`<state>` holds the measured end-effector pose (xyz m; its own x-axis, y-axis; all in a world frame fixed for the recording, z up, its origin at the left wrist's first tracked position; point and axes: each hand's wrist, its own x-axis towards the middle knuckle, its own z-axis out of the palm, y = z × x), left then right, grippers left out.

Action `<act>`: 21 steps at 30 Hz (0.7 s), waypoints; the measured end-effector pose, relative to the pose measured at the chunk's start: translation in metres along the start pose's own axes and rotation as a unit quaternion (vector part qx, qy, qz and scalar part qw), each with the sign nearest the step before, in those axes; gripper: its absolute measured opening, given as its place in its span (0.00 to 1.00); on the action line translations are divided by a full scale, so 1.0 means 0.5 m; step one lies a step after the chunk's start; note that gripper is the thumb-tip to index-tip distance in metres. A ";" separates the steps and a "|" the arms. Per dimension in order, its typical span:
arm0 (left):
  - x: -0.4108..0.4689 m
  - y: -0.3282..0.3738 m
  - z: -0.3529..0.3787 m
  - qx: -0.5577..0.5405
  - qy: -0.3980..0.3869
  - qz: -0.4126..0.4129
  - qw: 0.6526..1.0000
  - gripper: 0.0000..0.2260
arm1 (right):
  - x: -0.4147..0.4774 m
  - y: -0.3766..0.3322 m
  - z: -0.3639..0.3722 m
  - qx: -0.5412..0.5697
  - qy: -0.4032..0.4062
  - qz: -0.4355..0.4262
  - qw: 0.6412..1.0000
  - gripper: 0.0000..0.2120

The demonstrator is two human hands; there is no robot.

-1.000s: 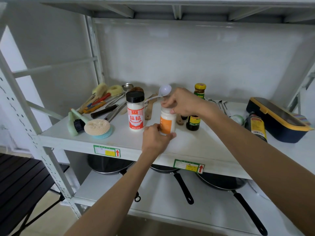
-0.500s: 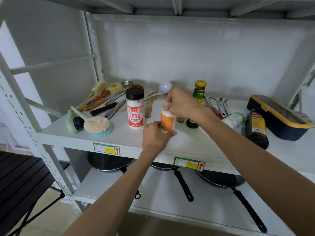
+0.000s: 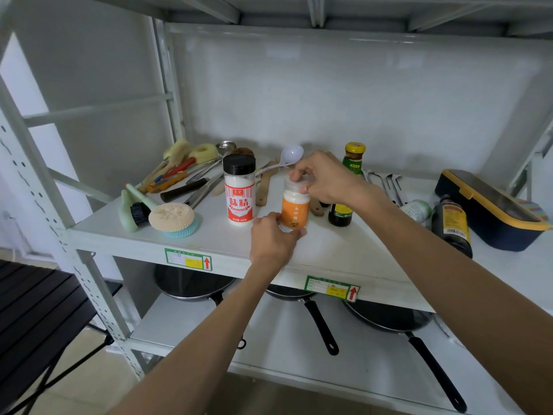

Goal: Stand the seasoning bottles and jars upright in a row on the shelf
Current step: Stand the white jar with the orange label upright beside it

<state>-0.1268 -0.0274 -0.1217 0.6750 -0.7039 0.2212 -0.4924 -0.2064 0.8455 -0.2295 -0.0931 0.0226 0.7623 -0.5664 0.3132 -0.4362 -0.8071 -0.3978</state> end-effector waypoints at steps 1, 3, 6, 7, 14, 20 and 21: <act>0.000 0.000 0.000 0.000 0.000 0.001 1.000 0.28 | 0.000 0.001 0.000 0.004 -0.002 -0.001 1.000 0.13; 0.000 0.001 -0.001 -0.002 0.001 0.002 1.000 0.27 | -0.001 0.001 0.000 0.009 -0.002 -0.003 1.000 0.14; 0.000 0.003 -0.002 -0.003 0.002 0.001 1.000 0.27 | -0.002 0.002 0.005 0.021 0.004 -0.001 1.000 0.14; 0.000 0.003 -0.002 -0.001 0.002 0.000 1.000 0.27 | -0.002 0.004 0.009 0.019 0.009 0.001 1.000 0.14; -0.002 0.003 -0.002 0.011 -0.005 0.004 1.000 0.26 | -0.029 0.039 0.013 0.075 0.057 0.026 0.995 0.19; 0.001 0.000 0.002 0.022 0.003 0.010 1.000 0.26 | -0.119 0.085 0.086 0.119 0.383 0.062 0.914 0.13; 0.001 0.000 0.003 0.023 0.003 0.012 1.000 0.26 | -0.130 0.098 0.106 0.127 0.387 0.073 0.910 0.14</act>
<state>-0.1273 -0.0287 -0.1223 0.6666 -0.7042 0.2443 -0.5332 -0.2216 0.8164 -0.2749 -0.0870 -0.0631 0.0955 -0.6922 0.7154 -0.3058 -0.7043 -0.6407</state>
